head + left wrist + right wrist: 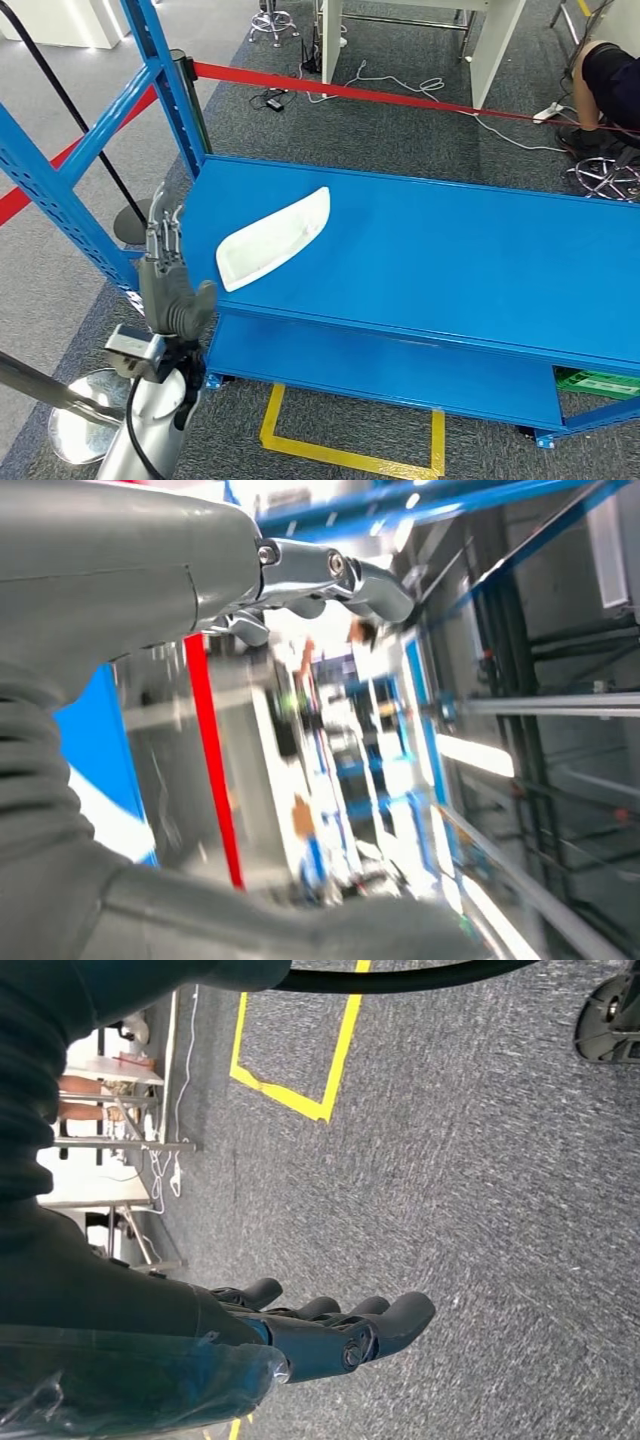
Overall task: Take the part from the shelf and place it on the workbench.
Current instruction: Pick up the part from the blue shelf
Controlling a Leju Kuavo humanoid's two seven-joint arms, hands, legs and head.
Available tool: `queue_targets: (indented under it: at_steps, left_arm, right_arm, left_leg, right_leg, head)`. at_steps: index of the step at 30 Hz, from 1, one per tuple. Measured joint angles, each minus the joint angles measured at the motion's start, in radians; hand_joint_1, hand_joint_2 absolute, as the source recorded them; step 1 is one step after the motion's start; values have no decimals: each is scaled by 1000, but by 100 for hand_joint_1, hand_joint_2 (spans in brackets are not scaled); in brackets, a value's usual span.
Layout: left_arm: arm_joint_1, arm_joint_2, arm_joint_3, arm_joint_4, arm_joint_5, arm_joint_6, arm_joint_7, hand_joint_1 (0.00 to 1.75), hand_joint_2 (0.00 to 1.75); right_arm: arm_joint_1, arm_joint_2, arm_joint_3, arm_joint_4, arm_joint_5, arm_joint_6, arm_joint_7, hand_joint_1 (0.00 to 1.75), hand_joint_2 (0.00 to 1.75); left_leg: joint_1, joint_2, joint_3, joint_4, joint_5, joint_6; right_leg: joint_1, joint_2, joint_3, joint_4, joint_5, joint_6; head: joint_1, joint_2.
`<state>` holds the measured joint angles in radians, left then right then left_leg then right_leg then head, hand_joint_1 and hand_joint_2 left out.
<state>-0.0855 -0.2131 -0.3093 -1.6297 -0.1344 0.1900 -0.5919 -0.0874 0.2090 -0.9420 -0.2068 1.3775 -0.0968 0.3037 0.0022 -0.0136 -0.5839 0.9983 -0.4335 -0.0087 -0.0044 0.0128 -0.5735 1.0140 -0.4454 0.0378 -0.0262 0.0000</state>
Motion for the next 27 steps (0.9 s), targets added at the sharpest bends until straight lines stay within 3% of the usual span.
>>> queue_targets:
  at_steps: [4,9,13,17,27]
  left_arm:
    - [-24,33,10,22,-111,63,17,0,175]
    - [-48,78,11,45,-216,72,80,0,175]
    - [-106,143,4,102,-346,16,181,0,175]
    - [-222,204,-19,225,-426,-71,243,0,175]
    - [-413,245,-91,471,-490,-184,285,0,175]
  right_arm:
    - [0,0,-1,0,-2,-2,6,0,175]
    - [0,0,-1,0,4,8,19,0,175]
    - [0,0,-1,0,11,12,6,0,175]
    - [-3,0,0,0,17,12,-15,0,175]
    - [-9,0,6,0,36,16,-21,0,175]
  left_leg:
    - [0,0,0,0,0,0]
    - [0,0,0,0,0,0]
    - [0,0,0,0,1,0]
    - [0,0,0,0,3,0]
    - [0,0,0,0,4,0]
  right_leg:
    - [0,0,0,0,0,0]
    - [0,0,0,0,0,0]
    - [0,0,-1,0,0,0]
    - [0,0,-1,1,2,0]
    - [0,1,-1,1,3,0]
  head:
    - [0,0]
    - [0,0]
    - [0,0]
    - [0,0]
    - [0,0]
